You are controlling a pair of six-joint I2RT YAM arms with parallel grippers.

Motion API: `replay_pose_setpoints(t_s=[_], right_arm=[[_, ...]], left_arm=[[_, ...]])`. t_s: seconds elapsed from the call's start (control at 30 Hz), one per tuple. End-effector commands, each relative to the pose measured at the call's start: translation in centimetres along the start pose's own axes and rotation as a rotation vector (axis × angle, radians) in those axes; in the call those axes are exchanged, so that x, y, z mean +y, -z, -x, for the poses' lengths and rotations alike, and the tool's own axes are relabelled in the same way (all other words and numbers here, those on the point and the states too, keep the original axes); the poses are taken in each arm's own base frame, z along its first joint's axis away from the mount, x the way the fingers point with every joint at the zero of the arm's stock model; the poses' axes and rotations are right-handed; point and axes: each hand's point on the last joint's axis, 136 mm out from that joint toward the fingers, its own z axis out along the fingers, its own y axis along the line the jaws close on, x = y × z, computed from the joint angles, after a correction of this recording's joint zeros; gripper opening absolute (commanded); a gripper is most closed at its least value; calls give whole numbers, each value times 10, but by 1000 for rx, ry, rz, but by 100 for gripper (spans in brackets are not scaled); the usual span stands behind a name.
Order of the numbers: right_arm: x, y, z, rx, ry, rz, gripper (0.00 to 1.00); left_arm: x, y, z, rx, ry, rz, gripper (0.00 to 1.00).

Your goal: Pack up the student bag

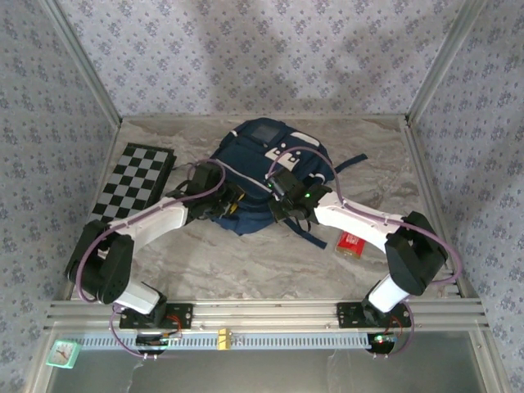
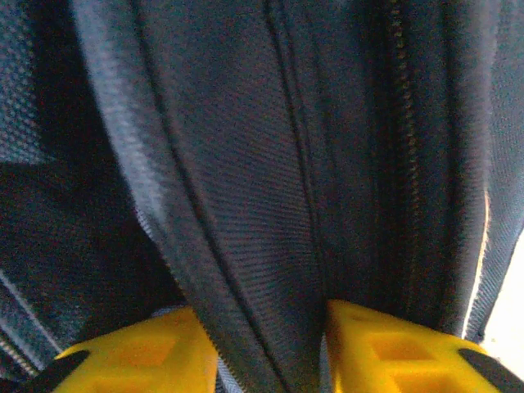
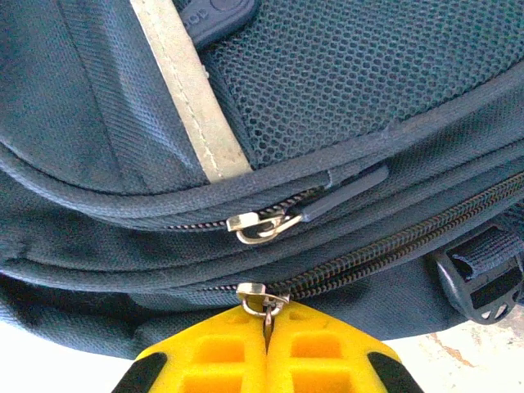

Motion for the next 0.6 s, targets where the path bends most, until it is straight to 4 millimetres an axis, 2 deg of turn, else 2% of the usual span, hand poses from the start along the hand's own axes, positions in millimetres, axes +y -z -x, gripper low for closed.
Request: replay_pose_setpoints(t_s=[0.0, 0.13, 0.2, 0.23, 0.37, 0.57], right_arm=[[2, 0, 2, -6, -13, -12, 0], [-12, 4, -2, 9, -22, -69, 0], [-26, 6, -7, 30, -28, -113, 0], [-34, 6, -11, 45, -36, -135, 0], [-66, 7, -18, 86, -85, -194, 0], [-103, 8, -15, 106, -125, -235, 0]], left_arm=[[-26, -6, 9, -54, 35, -48, 29], [-19, 2, 19, -115, 5, -1, 12], [-13, 12, 27, -143, -11, 23, 2], [-11, 17, 30, -148, -12, 22, 0], [-1, 31, 40, -141, -61, 30, 0], [21, 48, 55, -136, -119, 69, 0]])
